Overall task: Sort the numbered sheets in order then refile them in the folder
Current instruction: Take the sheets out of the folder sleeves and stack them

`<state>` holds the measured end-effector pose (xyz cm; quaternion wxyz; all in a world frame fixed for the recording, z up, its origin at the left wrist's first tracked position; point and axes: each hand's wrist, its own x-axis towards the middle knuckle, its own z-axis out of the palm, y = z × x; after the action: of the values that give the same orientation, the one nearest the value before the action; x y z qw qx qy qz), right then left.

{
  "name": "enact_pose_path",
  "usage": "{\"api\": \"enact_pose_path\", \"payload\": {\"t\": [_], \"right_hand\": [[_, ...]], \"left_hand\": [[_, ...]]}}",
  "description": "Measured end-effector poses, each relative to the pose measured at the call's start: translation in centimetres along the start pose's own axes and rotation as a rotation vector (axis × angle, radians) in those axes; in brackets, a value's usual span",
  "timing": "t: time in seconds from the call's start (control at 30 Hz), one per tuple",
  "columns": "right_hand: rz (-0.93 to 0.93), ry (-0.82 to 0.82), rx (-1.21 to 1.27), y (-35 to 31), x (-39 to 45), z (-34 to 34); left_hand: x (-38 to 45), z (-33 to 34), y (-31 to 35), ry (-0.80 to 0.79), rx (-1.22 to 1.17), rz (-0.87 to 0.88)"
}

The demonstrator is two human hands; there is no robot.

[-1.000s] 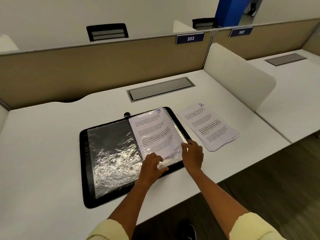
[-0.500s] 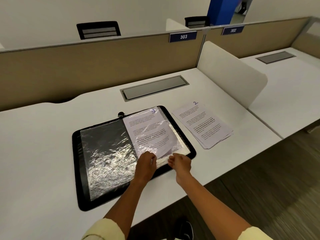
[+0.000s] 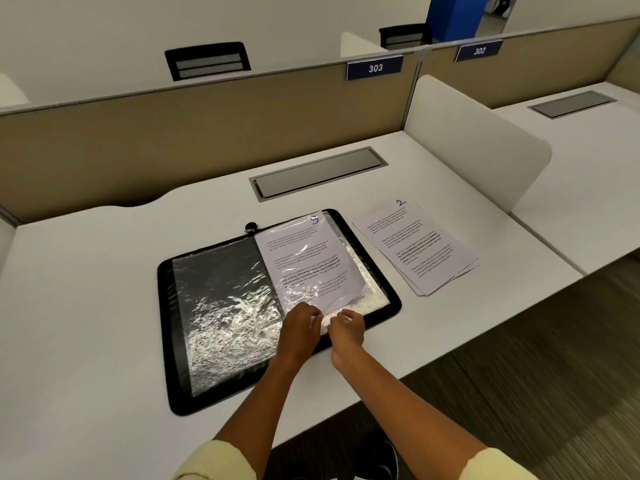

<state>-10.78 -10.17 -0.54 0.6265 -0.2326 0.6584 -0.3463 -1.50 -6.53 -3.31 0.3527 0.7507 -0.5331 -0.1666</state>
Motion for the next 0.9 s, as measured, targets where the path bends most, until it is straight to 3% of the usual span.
{"api": "enact_pose_path", "payload": {"t": [0.13,0.33,0.5,0.67,0.9], "right_hand": [[0.098,-0.091,0.069,0.5,0.2,1.1],[0.181,-0.006,0.154,-1.5,0.6,1.2],[0.121,-0.049,0.043,-1.9,1.5,0.9],[0.116,-0.135,0.136,-1.8,1.9,0.2],[0.052,-0.084,0.148,-1.1,1.5,-1.3]], "left_hand": [[-0.1,-0.1,-0.2,-0.008,-0.028,-0.006],[0.0,-0.3,-0.1,-0.016,-0.098,-0.019],[-0.1,-0.9,-0.5,-0.053,-0.13,0.041],[-1.6,-1.7,-2.1,-0.024,-0.088,0.033],[-3.3,-2.6,-4.8,-0.167,0.067,0.025]]}}
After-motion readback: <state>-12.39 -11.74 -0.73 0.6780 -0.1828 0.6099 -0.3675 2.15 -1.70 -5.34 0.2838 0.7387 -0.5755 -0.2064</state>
